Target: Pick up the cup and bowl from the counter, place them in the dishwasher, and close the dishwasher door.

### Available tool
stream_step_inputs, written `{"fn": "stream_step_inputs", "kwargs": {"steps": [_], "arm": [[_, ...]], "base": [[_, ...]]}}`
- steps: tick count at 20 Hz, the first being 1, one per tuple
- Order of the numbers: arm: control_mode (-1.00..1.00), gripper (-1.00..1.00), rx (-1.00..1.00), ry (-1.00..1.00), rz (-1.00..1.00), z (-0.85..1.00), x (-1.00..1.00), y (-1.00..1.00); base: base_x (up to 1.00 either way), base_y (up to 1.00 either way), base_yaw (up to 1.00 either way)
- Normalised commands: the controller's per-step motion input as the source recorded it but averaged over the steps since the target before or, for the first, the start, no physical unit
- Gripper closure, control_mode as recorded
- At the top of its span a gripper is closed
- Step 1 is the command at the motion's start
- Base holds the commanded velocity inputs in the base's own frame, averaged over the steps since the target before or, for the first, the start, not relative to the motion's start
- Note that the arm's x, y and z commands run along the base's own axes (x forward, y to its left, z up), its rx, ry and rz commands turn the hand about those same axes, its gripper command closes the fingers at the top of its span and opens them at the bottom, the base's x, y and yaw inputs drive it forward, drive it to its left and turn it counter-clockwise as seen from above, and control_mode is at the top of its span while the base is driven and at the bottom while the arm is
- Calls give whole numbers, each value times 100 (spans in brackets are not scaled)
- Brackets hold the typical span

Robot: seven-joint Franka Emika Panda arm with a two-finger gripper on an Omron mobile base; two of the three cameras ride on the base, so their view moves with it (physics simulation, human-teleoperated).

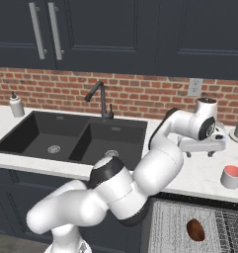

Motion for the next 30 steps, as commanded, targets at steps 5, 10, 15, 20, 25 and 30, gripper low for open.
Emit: {"fn": "stream_step_inputs", "kwargs": {"steps": [5, 10, 15, 20, 25, 30], "arm": [[-100, -100, 8, -3, -19, -19, 0, -38], [-100, -100, 5, 0, -16, -38, 0, -35], [-100, -100, 0, 0, -5, -31, 0, -10], [-100, -100, 0, 0, 0, -1, 0, 0], [-100, -100, -6, 0, 0, 0, 0, -2], [-100, -100, -8, 0, 0, 0, 0, 0]], "base": [[0, 0, 0], [0, 0, 0], [0, 0, 0], [0, 0, 0], [0, 0, 0], [0, 0, 0]]}}
